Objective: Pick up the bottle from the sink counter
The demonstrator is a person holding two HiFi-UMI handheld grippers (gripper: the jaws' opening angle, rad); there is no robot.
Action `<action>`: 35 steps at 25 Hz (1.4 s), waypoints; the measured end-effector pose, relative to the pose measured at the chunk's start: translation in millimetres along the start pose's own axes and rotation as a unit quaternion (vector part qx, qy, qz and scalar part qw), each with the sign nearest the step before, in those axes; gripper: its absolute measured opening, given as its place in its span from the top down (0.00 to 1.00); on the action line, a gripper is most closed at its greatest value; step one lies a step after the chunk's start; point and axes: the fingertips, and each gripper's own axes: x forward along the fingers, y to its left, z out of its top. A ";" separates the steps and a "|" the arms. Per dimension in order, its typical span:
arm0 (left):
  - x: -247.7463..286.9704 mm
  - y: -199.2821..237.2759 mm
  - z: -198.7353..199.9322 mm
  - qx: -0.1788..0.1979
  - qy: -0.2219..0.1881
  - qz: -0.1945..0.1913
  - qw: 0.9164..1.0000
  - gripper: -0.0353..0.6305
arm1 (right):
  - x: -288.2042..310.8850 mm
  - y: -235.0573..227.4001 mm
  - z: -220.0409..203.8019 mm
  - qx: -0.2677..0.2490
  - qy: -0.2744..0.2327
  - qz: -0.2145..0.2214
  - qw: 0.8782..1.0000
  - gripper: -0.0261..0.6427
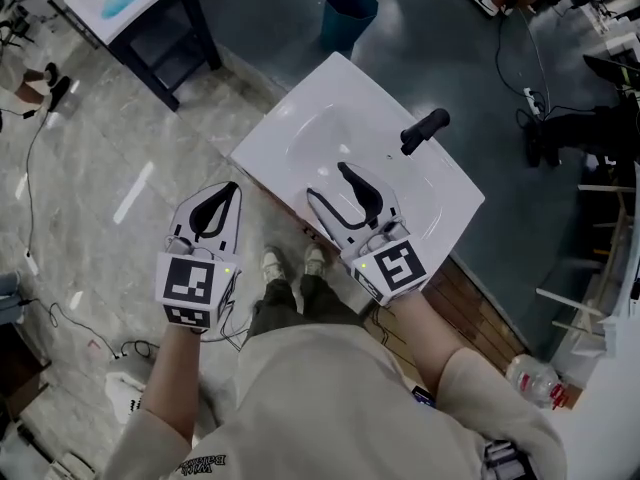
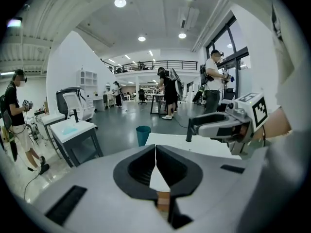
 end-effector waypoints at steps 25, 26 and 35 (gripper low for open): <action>55.1 -9.0 -125.0 -0.043 0.095 -0.036 0.994 0.94 | 68.0 8.4 -169.4 0.014 0.126 0.018 0.992 0.61; 55.0 -8.5 -128.8 -0.043 0.098 -0.037 0.994 0.94 | 69.8 7.9 -172.8 0.013 0.130 0.016 0.991 0.61; 50.4 -2.3 -152.9 -0.055 0.119 -0.035 0.991 0.94 | 77.5 7.8 -181.9 -0.002 0.142 0.003 0.990 0.76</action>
